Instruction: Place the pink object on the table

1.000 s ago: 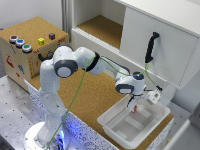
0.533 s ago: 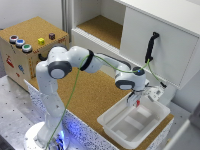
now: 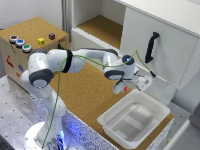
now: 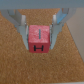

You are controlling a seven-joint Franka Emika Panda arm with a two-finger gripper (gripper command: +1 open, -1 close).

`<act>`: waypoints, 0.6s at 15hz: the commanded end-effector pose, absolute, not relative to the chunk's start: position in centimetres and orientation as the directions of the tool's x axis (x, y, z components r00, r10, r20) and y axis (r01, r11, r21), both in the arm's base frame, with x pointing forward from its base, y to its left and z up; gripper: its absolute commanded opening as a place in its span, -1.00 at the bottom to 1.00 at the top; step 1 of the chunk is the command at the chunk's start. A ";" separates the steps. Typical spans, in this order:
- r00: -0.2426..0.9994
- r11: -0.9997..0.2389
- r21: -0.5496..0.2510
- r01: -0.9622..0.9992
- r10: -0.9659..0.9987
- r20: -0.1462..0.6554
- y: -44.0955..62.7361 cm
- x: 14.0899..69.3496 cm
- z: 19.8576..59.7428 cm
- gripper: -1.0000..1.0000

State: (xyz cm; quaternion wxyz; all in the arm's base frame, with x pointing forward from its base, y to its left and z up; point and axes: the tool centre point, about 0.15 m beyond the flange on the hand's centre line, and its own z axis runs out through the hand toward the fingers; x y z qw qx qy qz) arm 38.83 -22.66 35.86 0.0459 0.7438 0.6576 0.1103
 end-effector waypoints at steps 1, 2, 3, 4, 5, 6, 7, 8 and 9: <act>0.300 -0.300 0.082 0.950 0.954 0.020 -16.7 38.4 33.7 -1.00; 0.334 -0.335 0.066 0.940 0.942 0.025 -15.8 38.3 33.4 -1.00; 0.371 -0.372 0.060 0.926 0.928 0.028 -14.8 38.1 33.1 -1.00; 0.400 -0.402 0.055 0.914 0.916 0.043 -13.6 37.7 33.1 -1.00; 0.416 -0.418 0.058 0.907 0.909 0.039 -12.4 37.5 33.1 -1.00; 0.429 -0.430 0.060 0.901 0.903 0.034 -11.1 37.3 33.1 -1.00; 0.437 -0.438 0.060 0.897 0.899 0.028 -10.3 37.1 33.1 -1.00; 0.457 -0.458 0.051 0.888 0.889 0.018 -9.2 37.0 32.9 -1.00; 0.474 -0.474 0.044 0.879 0.880 0.002 -8.3 36.8 32.6 -1.00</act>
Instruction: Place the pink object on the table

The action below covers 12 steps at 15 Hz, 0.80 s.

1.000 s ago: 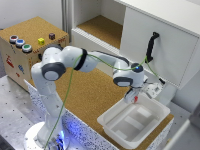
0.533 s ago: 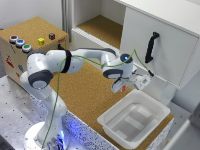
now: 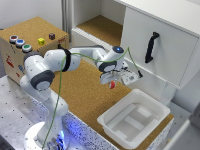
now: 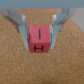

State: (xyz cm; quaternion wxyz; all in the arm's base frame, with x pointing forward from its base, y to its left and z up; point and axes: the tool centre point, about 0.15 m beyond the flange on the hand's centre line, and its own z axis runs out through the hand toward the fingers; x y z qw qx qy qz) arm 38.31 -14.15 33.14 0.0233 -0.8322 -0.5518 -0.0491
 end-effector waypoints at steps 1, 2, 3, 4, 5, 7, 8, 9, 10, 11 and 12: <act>0.495 -0.495 0.046 0.868 0.869 -0.002 -7.7 36.7 32.4 -1.00; 0.520 -0.519 0.040 0.854 0.854 0.007 -7.2 36.4 32.2 -1.00; 0.544 -0.545 0.049 0.837 0.839 0.020 -6.8 36.4 31.8 -1.00; 0.586 -0.584 0.081 0.808 0.810 0.001 -6.3 36.3 31.2 -1.00; 0.580 -0.578 0.085 0.811 0.815 0.007 -5.7 36.2 30.6 -1.00; 0.633 -0.630 0.088 0.772 0.774 -0.014 -4.3 36.4 29.7 -1.00; 0.656 -0.650 0.105 0.753 0.754 -0.040 -3.6 36.6 29.6 -1.00; 0.687 -0.678 0.118 0.726 0.724 -0.063 -2.6 36.7 29.2 -1.00; 0.721 -0.708 0.141 0.692 0.687 -0.092 -1.7 36.6 28.5 -1.00; 0.770 -0.761 0.113 0.638 0.629 -0.106 -1.4 36.4 27.5 -1.00; 0.822 -0.814 0.123 0.568 0.554 -0.131 -1.3 36.2 26.2 -1.00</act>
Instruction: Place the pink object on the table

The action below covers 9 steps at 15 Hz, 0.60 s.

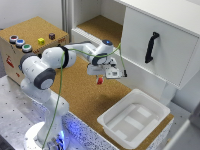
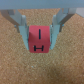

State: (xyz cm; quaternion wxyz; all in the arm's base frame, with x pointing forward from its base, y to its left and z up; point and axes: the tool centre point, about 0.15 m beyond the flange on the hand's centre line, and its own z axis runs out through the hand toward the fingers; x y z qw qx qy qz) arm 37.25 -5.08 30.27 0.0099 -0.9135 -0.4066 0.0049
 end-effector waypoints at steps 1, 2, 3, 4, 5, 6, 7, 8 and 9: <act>0.845 -0.838 0.119 0.533 0.519 -0.130 -1.3 36.1 25.5 -1.00; 0.875 -0.872 0.107 0.478 0.462 -0.147 -1.5 36.1 24.4 -1.00; 0.914 -0.913 0.099 0.396 0.381 -0.142 -2.2 36.0 23.5 -1.00; 0.944 -0.943 0.092 0.321 0.310 -0.117 -2.7 35.7 23.0 -1.00; 0.966 -0.965 0.057 0.255 0.251 -0.070 -3.0 35.3 22.5 -1.00; 0.976 -0.975 0.045 0.218 0.217 -0.032 -2.9 35.0 22.0 -1.00; 0.982 -0.982 0.015 0.188 0.188 0.021 -2.5 35.0 21.5 -1.00; 0.983 -0.985 -0.005 0.173 0.172 0.057 -2.2 35.3 21.2 -1.00; 0.986 -0.988 -0.025 0.151 0.149 0.068 -2.0 35.9 20.9 -1.00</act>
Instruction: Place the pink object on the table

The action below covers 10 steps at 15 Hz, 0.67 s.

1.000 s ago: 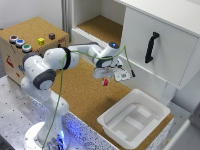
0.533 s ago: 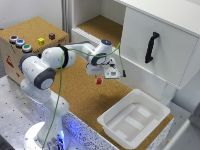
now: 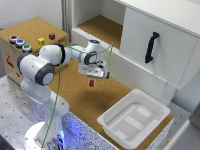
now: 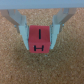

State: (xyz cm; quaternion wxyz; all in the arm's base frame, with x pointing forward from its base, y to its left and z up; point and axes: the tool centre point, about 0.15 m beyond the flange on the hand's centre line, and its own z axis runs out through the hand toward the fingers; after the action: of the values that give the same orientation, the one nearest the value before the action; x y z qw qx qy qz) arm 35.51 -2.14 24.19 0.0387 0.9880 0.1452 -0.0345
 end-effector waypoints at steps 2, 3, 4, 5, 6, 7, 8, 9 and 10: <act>0.989 -0.990 -0.055 0.129 0.124 0.079 -1.5 37.0 20.9 -1.00; 0.990 -0.990 -0.074 0.124 0.118 0.083 -1.2 37.6 20.8 -1.00; 0.988 -0.988 -0.079 0.136 0.129 0.081 -0.9 38.2 20.9 -1.00; 0.988 -0.989 -0.063 0.135 0.130 0.077 -0.6 38.4 21.4 -1.00; 0.991 -0.992 -0.039 0.123 0.121 0.060 -0.5 38.4 22.0 1.00; 0.993 -0.994 -0.014 0.110 0.109 0.047 -0.3 38.1 22.5 1.00; 0.993 -0.994 -0.014 0.110 0.109 0.047 -0.3 38.1 22.5 1.00; 0.993 -0.994 -0.014 0.110 0.109 0.047 -0.3 38.1 22.5 1.00; 0.993 -0.994 -0.014 0.110 0.109 0.047 -0.3 38.1 22.5 1.00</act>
State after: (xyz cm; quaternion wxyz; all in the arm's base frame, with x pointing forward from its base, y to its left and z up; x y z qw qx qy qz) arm 37.18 -1.14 22.35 -0.0174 0.9969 0.0710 0.0301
